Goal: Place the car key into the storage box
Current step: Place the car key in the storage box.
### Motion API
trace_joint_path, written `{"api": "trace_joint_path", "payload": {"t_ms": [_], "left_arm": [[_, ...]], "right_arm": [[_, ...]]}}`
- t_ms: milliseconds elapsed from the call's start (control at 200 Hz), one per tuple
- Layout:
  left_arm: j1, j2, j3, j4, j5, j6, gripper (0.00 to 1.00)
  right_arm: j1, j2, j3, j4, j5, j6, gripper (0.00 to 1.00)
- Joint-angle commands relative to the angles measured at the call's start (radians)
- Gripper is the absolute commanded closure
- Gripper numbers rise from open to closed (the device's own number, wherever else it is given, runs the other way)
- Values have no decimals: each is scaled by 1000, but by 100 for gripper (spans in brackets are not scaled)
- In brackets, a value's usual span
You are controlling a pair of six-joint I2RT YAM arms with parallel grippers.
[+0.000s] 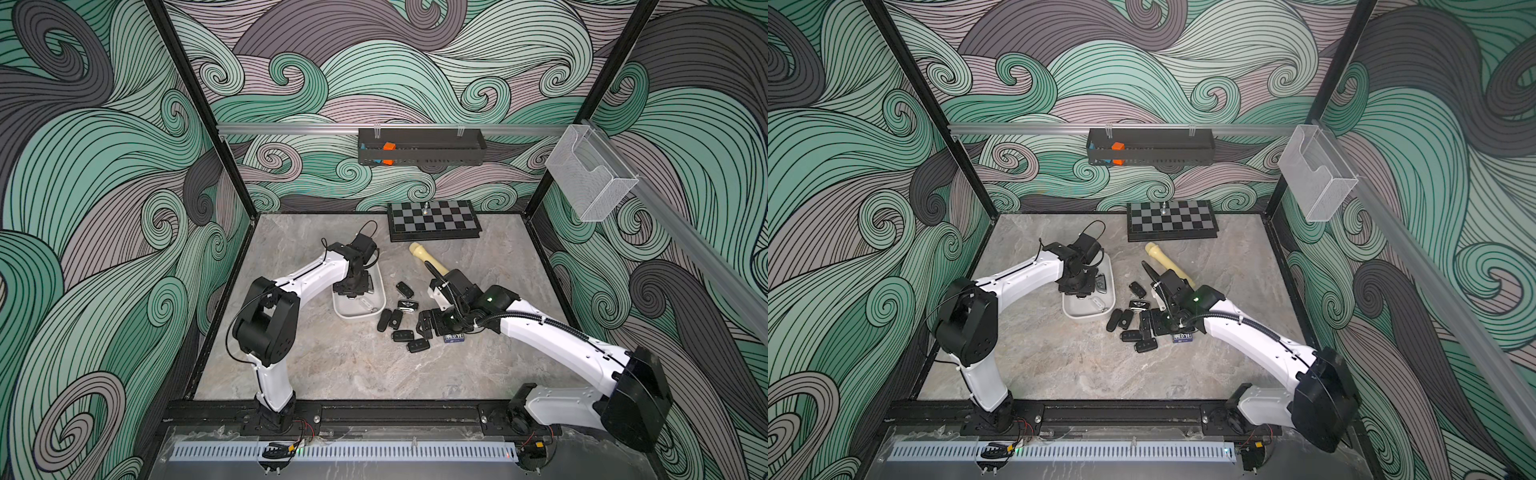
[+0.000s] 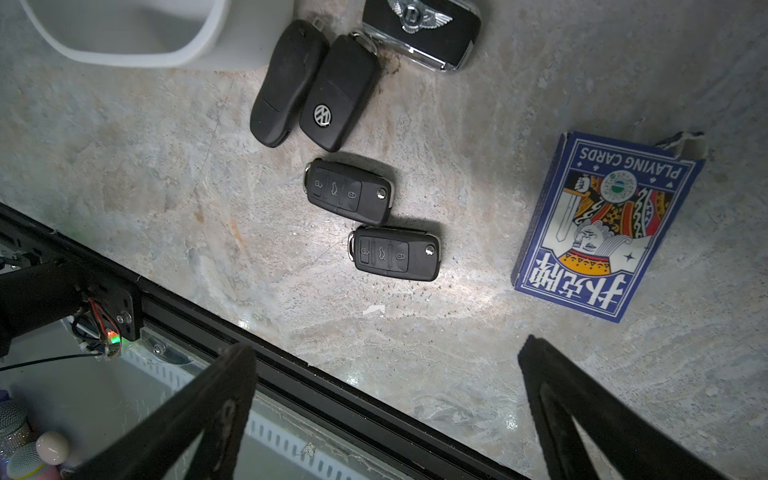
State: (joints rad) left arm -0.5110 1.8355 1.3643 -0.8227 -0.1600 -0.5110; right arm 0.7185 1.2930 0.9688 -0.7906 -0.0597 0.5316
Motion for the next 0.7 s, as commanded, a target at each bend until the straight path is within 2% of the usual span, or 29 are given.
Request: {"api": "trace_joint_path", "payload": {"t_ms": [0, 290, 520, 695], "left_arm": [[21, 46, 35, 42, 64, 24, 75], [50, 132, 33, 96, 84, 13, 74], [62, 181, 28, 123, 104, 9, 73], [62, 179, 22, 122, 120, 5, 66]], "right_arm": [[-5, 13, 34, -4, 33, 43, 1], [-5, -7, 19, -5, 62, 102, 1], [-5, -27, -18, -5, 39, 110, 1], [-5, -14, -31, -1, 29, 97, 1]]}}
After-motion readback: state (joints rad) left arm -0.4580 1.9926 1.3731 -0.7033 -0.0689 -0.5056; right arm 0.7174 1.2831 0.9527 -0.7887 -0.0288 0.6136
